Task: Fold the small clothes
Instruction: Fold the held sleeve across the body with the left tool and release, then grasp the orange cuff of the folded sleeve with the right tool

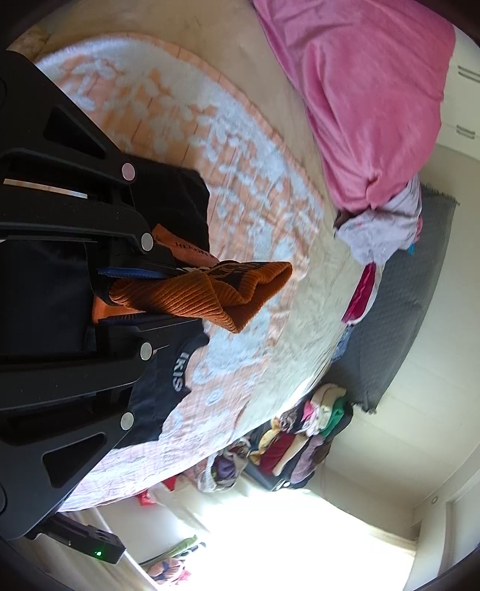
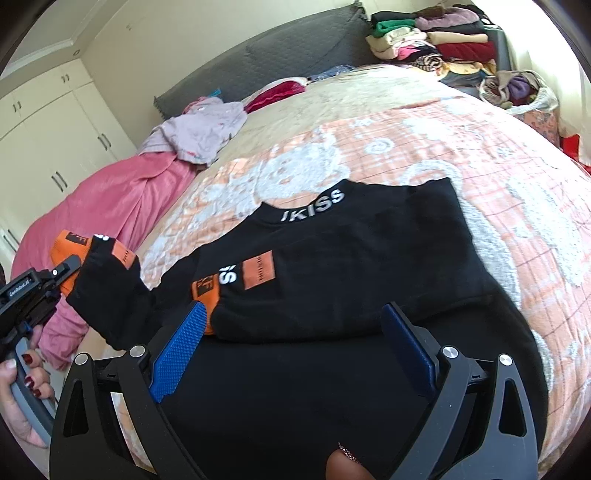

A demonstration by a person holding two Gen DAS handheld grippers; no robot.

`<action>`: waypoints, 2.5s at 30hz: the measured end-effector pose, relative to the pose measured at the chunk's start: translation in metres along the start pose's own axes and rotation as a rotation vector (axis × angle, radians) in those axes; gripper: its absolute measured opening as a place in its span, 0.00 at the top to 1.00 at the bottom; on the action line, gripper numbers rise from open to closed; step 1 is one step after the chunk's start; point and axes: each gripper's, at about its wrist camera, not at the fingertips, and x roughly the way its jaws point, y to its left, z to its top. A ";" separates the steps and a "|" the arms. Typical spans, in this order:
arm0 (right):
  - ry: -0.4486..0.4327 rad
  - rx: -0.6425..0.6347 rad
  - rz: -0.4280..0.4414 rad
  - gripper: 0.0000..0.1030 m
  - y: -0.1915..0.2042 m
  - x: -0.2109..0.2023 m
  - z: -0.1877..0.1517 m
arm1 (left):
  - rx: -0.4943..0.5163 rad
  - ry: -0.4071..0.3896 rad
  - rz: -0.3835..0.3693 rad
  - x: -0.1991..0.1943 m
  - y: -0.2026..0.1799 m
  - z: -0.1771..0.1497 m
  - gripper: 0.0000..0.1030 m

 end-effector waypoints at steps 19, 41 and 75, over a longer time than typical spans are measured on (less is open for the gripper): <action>-0.062 0.087 -0.051 0.08 -0.053 -0.035 0.004 | 0.119 0.179 -0.118 0.063 -0.072 -0.038 0.92; 0.051 -0.020 -0.039 0.08 -0.022 0.010 -0.013 | 0.126 0.240 -0.093 0.075 -0.063 -0.052 0.59; -0.050 -0.289 0.022 0.92 0.059 0.027 0.020 | 0.009 0.143 0.126 0.040 0.035 -0.030 0.27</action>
